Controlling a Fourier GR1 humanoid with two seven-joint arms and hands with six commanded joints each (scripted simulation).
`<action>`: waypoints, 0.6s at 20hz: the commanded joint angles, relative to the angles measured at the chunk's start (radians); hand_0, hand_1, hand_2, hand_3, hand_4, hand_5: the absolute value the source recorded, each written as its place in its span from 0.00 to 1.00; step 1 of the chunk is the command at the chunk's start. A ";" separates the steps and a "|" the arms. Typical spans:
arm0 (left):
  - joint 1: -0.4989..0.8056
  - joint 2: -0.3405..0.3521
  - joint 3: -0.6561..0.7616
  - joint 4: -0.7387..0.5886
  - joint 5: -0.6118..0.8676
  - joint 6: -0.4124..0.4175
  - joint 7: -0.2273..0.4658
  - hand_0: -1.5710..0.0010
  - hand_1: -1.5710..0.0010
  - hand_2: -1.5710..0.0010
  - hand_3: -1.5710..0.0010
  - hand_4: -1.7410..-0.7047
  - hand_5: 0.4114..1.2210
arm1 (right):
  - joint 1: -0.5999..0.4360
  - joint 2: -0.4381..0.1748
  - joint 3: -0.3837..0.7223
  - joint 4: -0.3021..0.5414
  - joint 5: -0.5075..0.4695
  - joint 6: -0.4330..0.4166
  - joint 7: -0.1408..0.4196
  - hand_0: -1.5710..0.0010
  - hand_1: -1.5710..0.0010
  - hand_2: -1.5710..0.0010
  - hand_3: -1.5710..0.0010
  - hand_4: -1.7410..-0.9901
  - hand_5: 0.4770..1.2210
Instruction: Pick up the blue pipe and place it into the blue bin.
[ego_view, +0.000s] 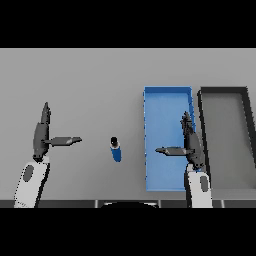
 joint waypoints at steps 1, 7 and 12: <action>0.001 -0.002 -0.002 -0.003 -0.002 0.002 -0.005 1.00 1.00 1.00 1.00 0.75 0.22 | 0.001 -0.002 -0.002 -0.001 -0.002 0.001 -0.001 1.00 1.00 1.00 1.00 0.71 0.20; 0.046 0.050 -0.041 -0.027 -0.022 -0.078 -0.067 1.00 1.00 1.00 1.00 0.75 0.22 | 0.050 -0.100 0.005 -0.046 0.051 0.034 -0.089 1.00 1.00 1.00 1.00 0.71 0.20; 0.071 0.146 -0.074 -0.010 -0.037 -0.229 -0.153 1.00 1.00 1.00 1.00 0.75 0.23 | 0.126 -0.174 0.058 -0.130 0.151 0.054 -0.139 1.00 1.00 1.00 1.00 0.73 0.20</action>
